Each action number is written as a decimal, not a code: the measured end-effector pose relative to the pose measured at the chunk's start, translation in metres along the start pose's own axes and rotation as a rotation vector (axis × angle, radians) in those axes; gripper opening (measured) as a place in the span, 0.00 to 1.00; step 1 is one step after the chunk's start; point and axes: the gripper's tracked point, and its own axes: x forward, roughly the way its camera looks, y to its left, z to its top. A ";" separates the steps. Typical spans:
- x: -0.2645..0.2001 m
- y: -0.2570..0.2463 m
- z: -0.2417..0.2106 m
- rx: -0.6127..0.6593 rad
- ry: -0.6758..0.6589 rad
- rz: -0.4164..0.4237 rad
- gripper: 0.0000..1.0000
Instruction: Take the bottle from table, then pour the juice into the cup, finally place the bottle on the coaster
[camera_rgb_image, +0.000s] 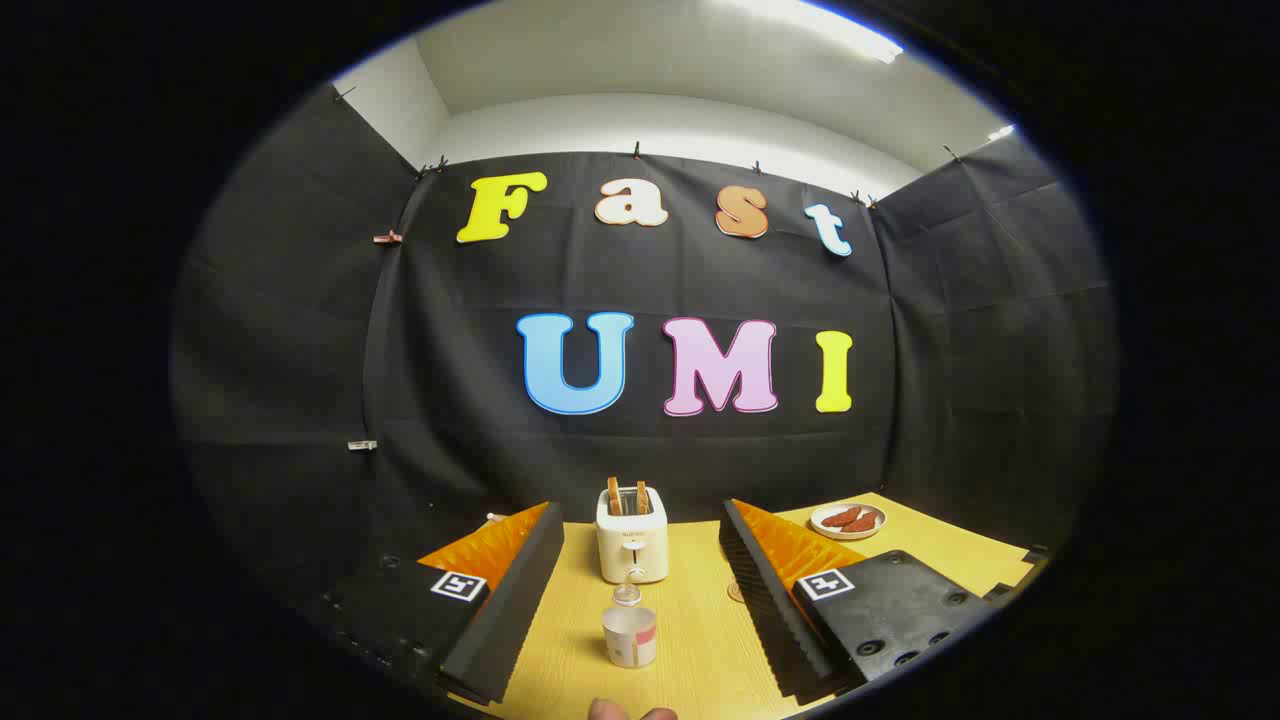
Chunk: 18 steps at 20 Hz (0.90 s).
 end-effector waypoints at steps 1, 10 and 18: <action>0.000 0.001 0.000 -0.005 0.001 0.002 0.97; 0.000 0.004 0.001 -0.006 -0.006 0.004 0.97; 0.000 0.001 0.000 -0.008 -0.008 -0.003 0.97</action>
